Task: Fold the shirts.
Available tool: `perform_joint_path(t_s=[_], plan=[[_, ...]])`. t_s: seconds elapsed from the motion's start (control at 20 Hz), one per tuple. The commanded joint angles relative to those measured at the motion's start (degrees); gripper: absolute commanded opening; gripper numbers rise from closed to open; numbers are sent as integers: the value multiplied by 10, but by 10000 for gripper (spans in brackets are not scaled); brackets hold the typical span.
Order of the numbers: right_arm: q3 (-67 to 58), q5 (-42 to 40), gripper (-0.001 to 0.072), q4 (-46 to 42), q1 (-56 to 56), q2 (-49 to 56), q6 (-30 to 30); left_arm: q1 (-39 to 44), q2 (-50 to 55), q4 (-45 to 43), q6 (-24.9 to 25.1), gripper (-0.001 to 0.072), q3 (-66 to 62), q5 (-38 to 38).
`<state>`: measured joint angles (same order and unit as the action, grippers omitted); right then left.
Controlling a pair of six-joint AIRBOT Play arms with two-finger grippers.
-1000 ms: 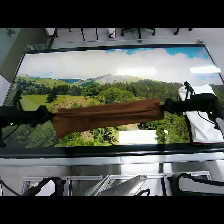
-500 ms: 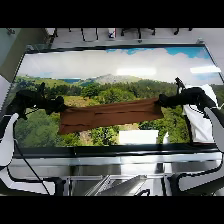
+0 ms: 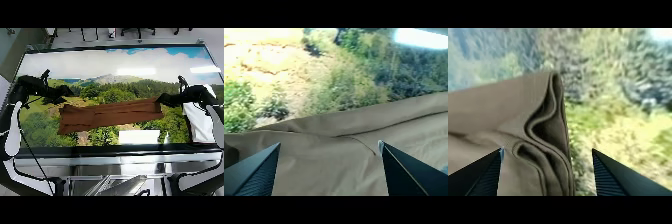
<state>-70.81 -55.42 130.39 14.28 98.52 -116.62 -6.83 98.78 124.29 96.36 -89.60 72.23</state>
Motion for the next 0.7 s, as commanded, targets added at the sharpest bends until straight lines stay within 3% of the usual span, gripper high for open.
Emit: perform_joint_path(t_s=[0.0,0.05,0.15,0.2,0.25,0.3,0.5,0.65], plan=[[-2,-21,622,-7,1,26,0,2,3,3,-22,696,-54,70],[-2,-29,583,-7,1,32,0,4,3,3,-30,696,-67,88],[-2,-53,358,1,0,46,-8,14,3,4,-40,693,-90,115],[-2,-70,222,16,-1,54,-20,21,3,4,-45,515,-100,123],[-2,-81,120,28,-2,62,-26,31,3,4,-44,198,-111,127],[-2,-87,18,36,-4,68,-34,45,3,4,-44,15,-122,126],[-7,-89,19,53,-1,59,-45,122,3,2,-44,14,-139,83],[-23,-128,18,58,13,2,-45,204,5,2,-44,15,-88,-10]])
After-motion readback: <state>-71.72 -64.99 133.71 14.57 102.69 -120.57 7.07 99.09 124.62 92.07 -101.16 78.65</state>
